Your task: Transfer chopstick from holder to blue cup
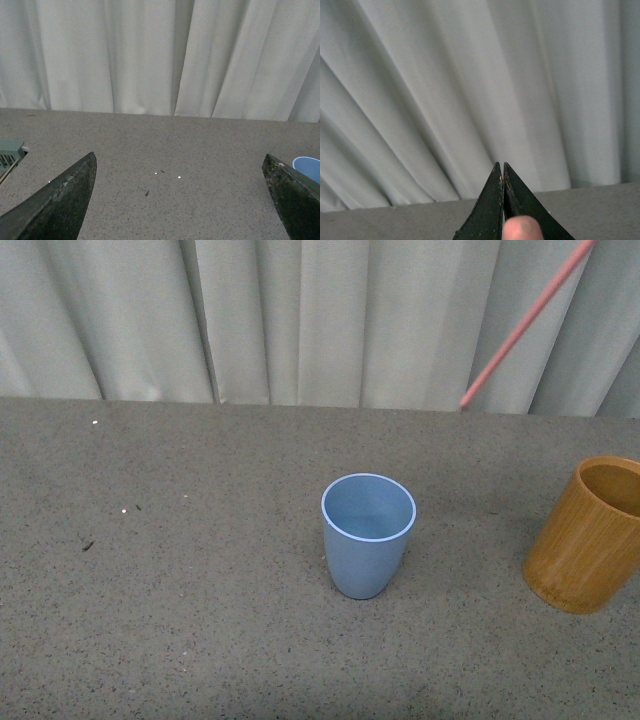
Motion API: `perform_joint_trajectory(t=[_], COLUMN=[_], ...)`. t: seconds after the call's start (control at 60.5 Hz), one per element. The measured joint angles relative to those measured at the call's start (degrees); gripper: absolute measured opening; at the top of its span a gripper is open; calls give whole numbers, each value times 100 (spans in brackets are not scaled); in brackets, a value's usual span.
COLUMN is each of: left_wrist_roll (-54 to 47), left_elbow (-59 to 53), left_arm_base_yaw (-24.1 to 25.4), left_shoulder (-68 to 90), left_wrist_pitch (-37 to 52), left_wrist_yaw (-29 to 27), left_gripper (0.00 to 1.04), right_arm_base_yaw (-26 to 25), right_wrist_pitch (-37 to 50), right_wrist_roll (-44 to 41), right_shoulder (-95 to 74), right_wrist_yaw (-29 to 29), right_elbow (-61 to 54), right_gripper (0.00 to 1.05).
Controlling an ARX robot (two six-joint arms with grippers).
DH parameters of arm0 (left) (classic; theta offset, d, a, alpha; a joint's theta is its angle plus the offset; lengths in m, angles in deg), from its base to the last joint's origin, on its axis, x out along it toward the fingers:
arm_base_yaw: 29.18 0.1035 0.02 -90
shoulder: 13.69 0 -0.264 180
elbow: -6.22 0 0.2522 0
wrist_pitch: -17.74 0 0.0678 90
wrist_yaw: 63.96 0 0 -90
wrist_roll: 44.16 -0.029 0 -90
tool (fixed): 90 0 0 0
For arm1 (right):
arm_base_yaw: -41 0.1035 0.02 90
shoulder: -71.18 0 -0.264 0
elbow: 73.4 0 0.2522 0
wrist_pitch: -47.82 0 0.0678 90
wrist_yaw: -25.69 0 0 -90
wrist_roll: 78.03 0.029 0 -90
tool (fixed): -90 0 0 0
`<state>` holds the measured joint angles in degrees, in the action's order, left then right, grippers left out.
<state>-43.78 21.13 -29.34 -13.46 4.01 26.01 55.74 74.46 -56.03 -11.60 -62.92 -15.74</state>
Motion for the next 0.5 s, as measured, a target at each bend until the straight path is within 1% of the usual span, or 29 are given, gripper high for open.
perform_joint_trajectory(t=[0.116,0.231,0.496], left_wrist_roll=[0,0,2], left_elbow=[0,0,0], left_arm_base_yaw=[0,0,0], left_shoulder=[0,0,0], left_wrist_pitch=[0,0,0], left_wrist_yaw=[2,2,2], left_gripper=[98,98,98], right_arm_base_yaw=[407,669,708], right_wrist_pitch=[278,479,608], right_wrist_roll=[160,345,380], right_shoulder=[-474,-962,-1316], right_wrist_yaw=[188,313,422], right_elbow=[-37,-70,-81], right_gripper=[1,1,1])
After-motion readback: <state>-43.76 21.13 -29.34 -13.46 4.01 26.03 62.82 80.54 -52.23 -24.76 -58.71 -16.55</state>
